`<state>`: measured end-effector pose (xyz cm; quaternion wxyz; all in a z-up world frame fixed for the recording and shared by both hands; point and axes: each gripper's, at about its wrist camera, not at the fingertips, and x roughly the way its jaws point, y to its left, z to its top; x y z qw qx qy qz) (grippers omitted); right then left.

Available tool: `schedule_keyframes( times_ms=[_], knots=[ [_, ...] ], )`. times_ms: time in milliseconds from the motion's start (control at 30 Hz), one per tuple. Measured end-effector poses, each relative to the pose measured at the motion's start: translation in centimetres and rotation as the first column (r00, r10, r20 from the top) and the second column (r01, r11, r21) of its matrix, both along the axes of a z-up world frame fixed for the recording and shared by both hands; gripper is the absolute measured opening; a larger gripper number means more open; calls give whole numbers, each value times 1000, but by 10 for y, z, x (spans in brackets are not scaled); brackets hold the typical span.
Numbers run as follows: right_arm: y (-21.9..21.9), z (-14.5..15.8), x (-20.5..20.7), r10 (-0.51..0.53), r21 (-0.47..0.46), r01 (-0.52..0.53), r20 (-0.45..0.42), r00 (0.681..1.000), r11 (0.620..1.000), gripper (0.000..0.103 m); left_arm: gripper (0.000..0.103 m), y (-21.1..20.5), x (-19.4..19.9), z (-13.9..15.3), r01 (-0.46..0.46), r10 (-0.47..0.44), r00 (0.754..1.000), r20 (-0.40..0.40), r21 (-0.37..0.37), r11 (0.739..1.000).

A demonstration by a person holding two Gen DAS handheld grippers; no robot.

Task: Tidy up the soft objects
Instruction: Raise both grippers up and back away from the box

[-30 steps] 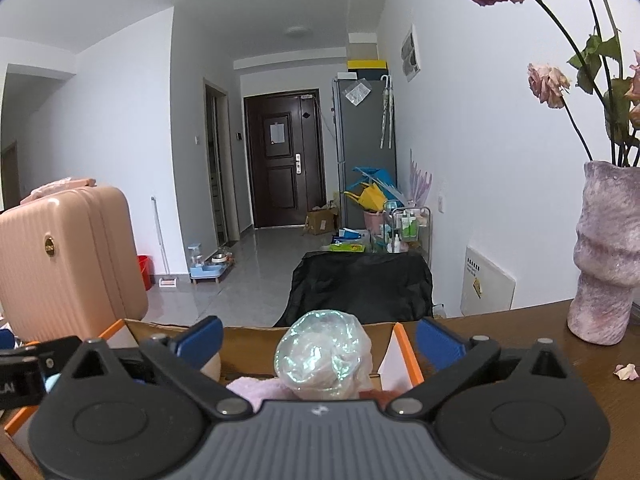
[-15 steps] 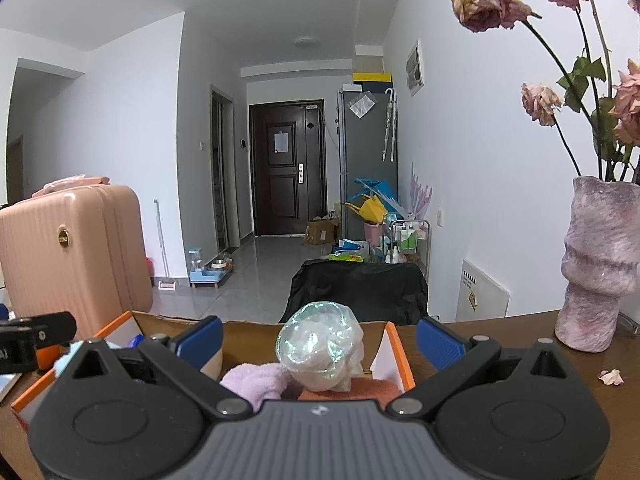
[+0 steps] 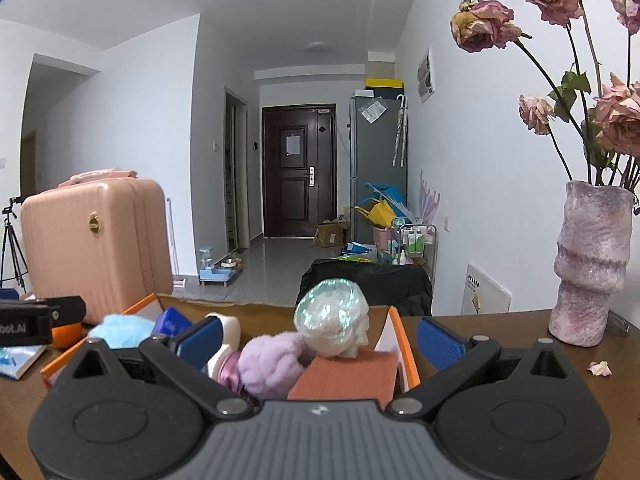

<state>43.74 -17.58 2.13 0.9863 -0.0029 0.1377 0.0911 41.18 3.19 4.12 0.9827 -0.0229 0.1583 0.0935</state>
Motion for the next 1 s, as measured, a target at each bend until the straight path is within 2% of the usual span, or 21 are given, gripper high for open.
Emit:
schedule_keyframes(
  times_ms=[600, 1000],
  knots=[
    [-12, -17, -75, -10, -12, 10, -6, 1000, 1000, 103, 103, -1, -71, -11, 21, -20, 1000, -14, 29, 999],
    [-22, -22, -140, -11, -27, 11, -21, 1000, 1000, 103, 103, -9, -137, -13, 61, -61, 998, -16, 42, 997]
  ],
)
